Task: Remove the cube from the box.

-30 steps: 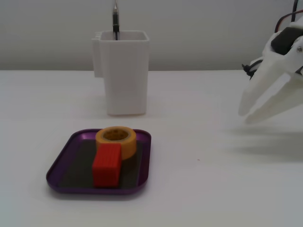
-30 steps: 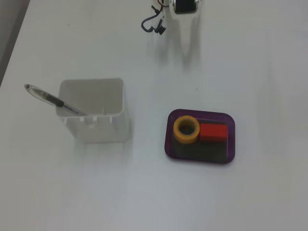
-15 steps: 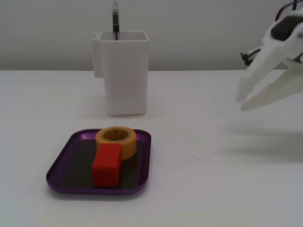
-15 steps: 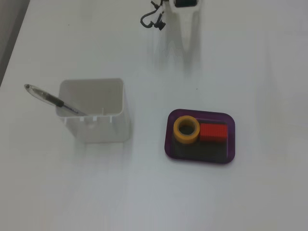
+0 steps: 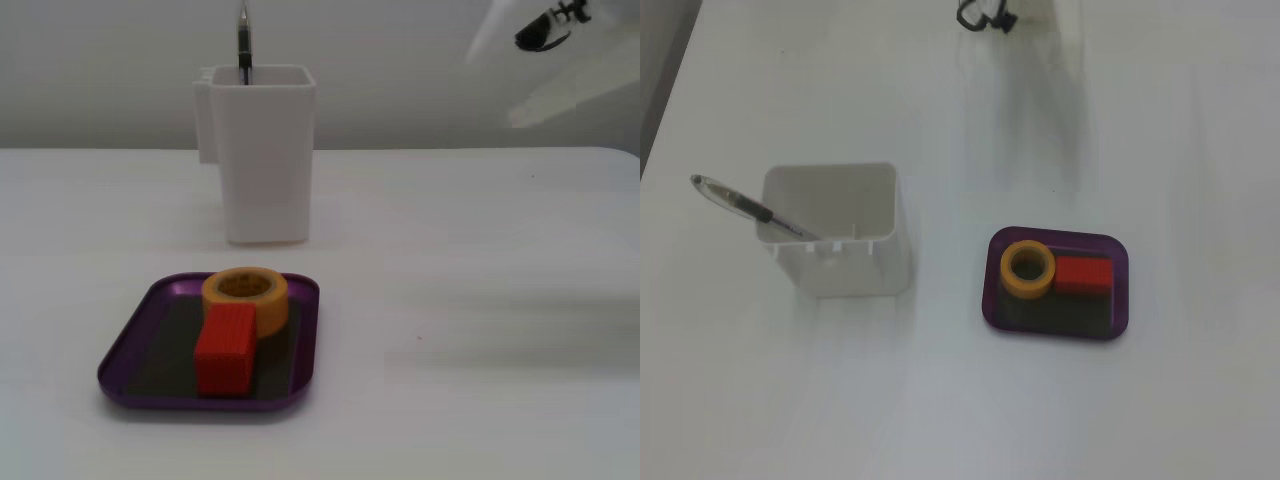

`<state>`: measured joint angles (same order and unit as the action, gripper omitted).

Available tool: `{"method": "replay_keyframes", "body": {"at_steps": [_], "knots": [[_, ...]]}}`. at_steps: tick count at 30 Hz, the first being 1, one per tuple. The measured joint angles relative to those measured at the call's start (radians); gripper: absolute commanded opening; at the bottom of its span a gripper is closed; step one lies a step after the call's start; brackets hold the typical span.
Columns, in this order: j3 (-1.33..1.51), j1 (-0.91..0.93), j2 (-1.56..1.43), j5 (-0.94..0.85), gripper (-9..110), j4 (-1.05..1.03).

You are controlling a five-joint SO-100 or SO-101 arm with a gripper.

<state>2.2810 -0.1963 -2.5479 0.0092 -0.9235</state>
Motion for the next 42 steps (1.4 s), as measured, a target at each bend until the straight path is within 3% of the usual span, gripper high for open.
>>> {"method": "replay_keyframes", "body": {"at_steps": [15, 30, 42], "knots": [[-0.696, -0.032, 0.905, 0.083, 18, 0.002], [-1.031, -0.012, 1.364, 0.083, 19, 0.008], [-1.123, 0.048, 1.499, 0.081, 18, 0.008]]}}
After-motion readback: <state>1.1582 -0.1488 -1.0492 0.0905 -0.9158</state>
